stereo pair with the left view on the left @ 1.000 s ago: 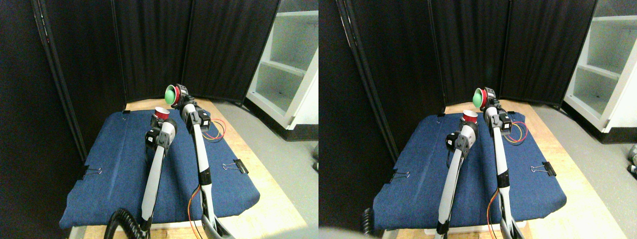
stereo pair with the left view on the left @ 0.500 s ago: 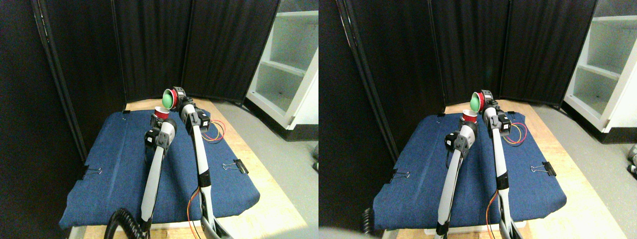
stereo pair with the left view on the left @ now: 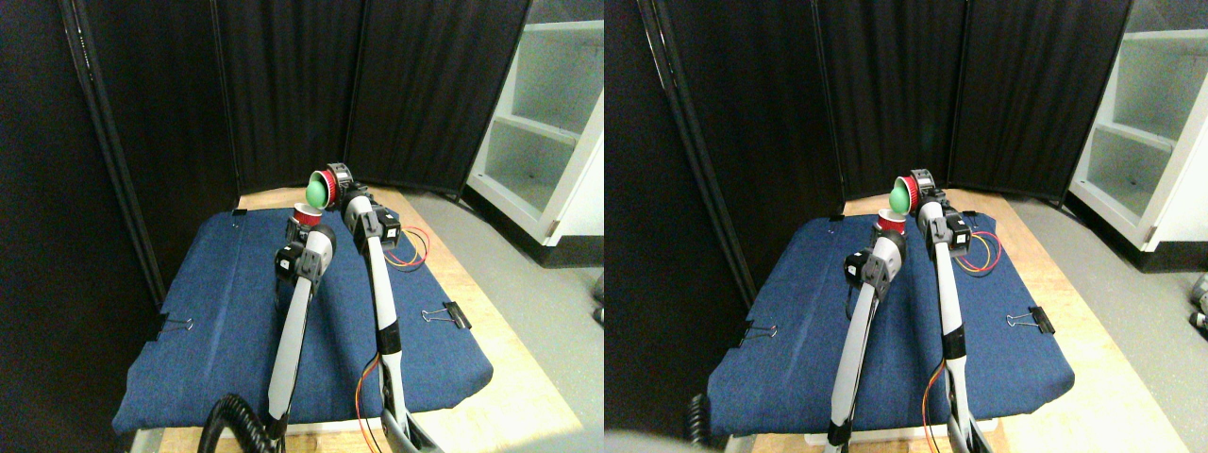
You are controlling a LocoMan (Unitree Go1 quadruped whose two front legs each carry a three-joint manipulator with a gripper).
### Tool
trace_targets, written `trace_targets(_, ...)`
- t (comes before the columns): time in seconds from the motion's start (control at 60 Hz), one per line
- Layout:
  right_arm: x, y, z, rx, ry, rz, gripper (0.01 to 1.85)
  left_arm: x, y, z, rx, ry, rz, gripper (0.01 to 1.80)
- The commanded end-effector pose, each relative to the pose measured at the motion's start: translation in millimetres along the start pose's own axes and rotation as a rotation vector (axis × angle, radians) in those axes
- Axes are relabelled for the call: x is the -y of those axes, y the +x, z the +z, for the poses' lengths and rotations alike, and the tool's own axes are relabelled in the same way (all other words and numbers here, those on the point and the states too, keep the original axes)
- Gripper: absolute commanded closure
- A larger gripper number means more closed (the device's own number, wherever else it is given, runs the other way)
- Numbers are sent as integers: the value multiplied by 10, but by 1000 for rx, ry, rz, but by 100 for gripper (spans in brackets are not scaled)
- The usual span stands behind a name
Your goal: Pour (bimanual)
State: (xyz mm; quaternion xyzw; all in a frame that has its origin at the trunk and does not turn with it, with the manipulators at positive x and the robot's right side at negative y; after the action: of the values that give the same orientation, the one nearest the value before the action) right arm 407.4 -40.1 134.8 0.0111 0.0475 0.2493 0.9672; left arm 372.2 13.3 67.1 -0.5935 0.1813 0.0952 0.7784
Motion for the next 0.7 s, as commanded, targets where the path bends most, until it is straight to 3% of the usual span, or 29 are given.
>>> trace_targets(0.017, 6, -17, 92, 57, -37, -1, 185, 70, -12, -26, 7, -13, -23, 180)
trace_targets(0.35, 23, -58, 127, 80, -162, 16, 185, 70, -26, -51, 5, -20, -20, 180)
trace_targets(0.45, 46, -56, 136, 101, -61, -15, 185, 69, -43, -50, 6, -20, -25, 180)
trace_targets(0.55, 120, -56, 158, 84, 112, -99, 185, 64, -49, -40, 10, -14, -29, 180)
trace_targets(0.633, 151, -58, 164, 86, 152, -115, 185, 63, -56, -35, 2, -5, -26, 180)
trace_targets(0.7, 160, -82, 171, 78, 204, -179, 185, 64, -66, -35, -2, -8, -33, 180)
